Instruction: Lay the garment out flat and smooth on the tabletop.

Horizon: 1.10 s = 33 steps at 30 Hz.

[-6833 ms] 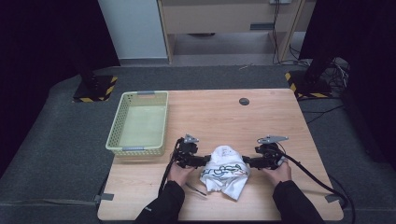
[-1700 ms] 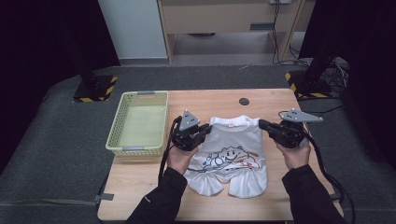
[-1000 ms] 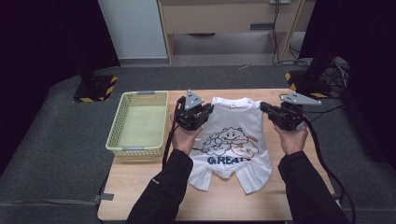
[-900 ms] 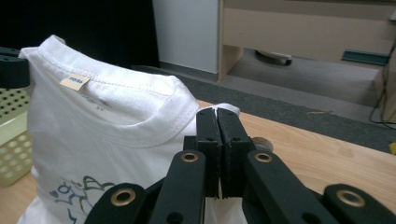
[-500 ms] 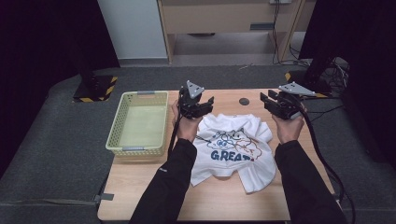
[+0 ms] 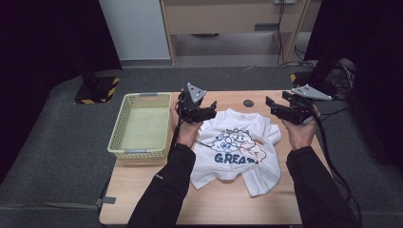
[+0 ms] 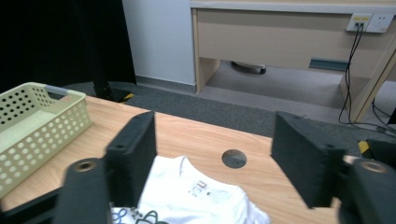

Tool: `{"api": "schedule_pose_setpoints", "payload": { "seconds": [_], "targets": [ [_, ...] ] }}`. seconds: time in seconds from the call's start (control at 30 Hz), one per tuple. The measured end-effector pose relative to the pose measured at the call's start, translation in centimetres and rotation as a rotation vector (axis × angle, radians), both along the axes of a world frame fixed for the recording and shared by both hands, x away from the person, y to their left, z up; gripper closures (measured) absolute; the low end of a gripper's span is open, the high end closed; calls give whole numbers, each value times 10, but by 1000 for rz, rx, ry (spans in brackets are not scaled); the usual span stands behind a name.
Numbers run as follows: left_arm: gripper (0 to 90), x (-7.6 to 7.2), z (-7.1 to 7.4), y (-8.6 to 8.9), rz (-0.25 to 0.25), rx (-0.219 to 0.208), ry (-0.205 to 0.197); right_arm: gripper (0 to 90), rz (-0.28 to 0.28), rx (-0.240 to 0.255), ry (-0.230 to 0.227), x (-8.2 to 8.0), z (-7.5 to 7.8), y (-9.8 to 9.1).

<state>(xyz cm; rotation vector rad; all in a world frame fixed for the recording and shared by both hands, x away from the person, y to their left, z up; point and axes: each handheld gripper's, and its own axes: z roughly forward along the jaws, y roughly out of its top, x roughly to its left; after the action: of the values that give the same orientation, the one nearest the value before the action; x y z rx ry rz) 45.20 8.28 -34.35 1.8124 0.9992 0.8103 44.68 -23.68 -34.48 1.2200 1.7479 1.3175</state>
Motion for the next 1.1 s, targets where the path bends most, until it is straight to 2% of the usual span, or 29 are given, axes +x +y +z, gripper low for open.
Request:
{"api": "schedule_pose_setpoints", "payload": {
  "seconds": [0.1,0.17,0.4,0.5,0.7,0.87,0.97,1.1],
  "targets": [
    [155,-4,3,2,-1,-1,-2,256,4,-2,4,-4,1,0],
    [141,-8,4,3,-5,0,-18,230,11,-5,10,-6,0,0],
    [86,-20,4,7,-21,-15,-24,158,53,21,24,-15,-3,1],
    [60,-26,1,8,-33,-19,-12,135,56,5,22,-19,-4,4],
    [51,-36,-7,13,-48,-37,4,108,71,7,28,-27,-9,8],
    [50,-43,-19,17,-63,-40,32,92,87,3,43,-33,-18,9],
    [49,-45,-25,20,-62,-41,42,80,102,18,61,-36,-24,9],
    [48,-50,-33,24,-64,-38,62,62,111,4,66,-41,-31,9]
  ]
}}
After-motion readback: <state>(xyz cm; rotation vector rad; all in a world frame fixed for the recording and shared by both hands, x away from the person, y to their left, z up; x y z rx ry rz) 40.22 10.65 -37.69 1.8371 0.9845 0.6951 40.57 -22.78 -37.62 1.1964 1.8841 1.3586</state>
